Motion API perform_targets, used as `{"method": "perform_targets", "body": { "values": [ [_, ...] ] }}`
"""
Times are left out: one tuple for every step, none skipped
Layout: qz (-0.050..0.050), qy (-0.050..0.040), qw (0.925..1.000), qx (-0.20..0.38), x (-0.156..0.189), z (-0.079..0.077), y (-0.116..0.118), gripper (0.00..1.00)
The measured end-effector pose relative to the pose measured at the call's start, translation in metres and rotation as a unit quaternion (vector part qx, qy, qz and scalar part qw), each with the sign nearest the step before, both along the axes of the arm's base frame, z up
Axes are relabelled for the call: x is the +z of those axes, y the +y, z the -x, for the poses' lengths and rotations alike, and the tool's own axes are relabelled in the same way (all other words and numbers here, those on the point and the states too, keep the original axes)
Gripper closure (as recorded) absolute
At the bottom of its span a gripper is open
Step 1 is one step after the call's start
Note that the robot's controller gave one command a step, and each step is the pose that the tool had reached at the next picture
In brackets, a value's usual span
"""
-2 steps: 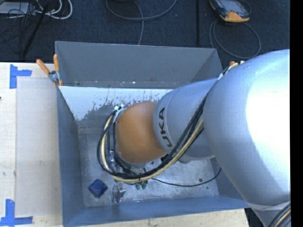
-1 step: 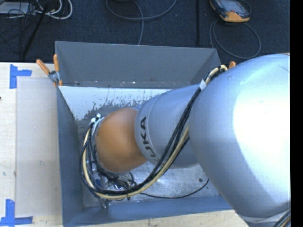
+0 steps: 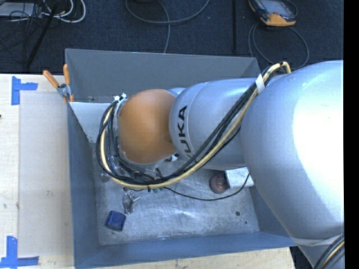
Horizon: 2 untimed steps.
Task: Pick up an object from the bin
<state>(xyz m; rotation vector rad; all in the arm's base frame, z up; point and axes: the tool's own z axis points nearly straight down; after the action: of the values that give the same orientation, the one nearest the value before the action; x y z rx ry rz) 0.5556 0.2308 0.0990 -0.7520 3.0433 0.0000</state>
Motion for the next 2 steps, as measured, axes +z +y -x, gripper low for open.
{"method": "perform_targets", "body": {
  "values": [
    [0.002,0.0064,0.9978,0.067,-0.006,0.075,-0.009,0.00],
    [0.001,0.0006,0.9821,0.189,-0.024,0.075,0.012,0.00]
  ]
}}
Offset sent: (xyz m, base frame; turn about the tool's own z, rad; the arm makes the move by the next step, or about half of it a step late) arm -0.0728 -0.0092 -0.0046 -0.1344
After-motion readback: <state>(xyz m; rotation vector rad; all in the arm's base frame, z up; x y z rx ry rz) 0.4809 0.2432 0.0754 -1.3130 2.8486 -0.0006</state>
